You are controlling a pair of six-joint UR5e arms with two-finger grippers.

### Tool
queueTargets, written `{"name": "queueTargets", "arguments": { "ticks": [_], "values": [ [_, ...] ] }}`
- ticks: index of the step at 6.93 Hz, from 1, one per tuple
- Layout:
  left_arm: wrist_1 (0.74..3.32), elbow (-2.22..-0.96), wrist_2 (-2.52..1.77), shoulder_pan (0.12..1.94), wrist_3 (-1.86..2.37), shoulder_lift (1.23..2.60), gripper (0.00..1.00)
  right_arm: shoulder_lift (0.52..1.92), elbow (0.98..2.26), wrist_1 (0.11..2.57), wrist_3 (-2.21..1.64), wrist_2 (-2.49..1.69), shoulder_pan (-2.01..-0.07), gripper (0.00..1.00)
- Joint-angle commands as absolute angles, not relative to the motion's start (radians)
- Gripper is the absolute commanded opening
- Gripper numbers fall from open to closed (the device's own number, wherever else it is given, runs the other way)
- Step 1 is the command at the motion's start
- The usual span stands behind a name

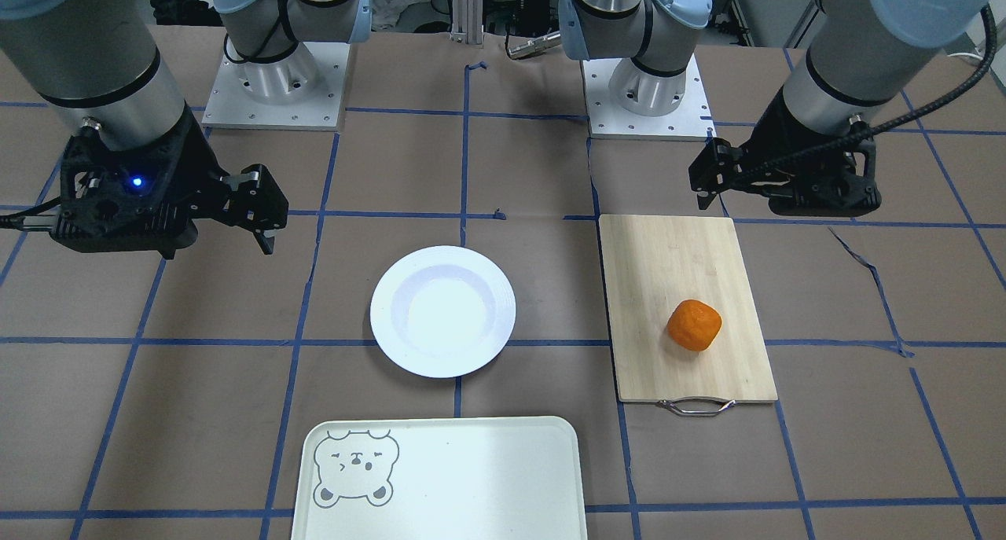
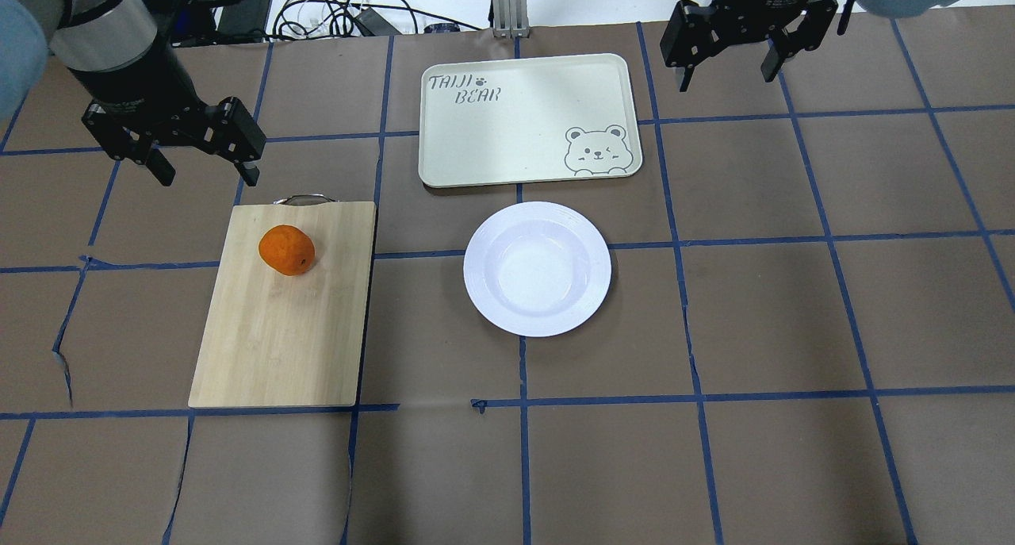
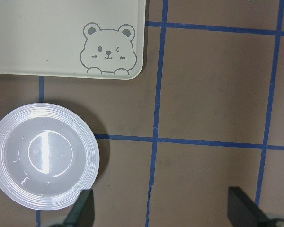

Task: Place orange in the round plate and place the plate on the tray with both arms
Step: 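Lower the left gripper onto the orange on the bamboo cutting board and close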

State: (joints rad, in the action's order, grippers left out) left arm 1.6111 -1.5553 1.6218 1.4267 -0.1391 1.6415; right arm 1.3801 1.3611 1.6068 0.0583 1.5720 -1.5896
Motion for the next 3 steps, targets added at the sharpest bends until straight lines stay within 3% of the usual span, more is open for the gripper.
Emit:
{"name": "queueTargets", "arguments": {
  "ticks": [1, 3],
  "values": [
    [1.434, -1.658, 1.582, 1.375, -0.006, 1.687, 1.00, 1.379, 1.362, 1.606, 0.058, 1.569, -1.588, 1.00],
    [1.274, -1.715, 1.525, 1.364, 0.070, 1.726, 1.00, 1.379, 1.362, 1.606, 0.058, 1.569, -1.588, 1.00]
  ]
}}
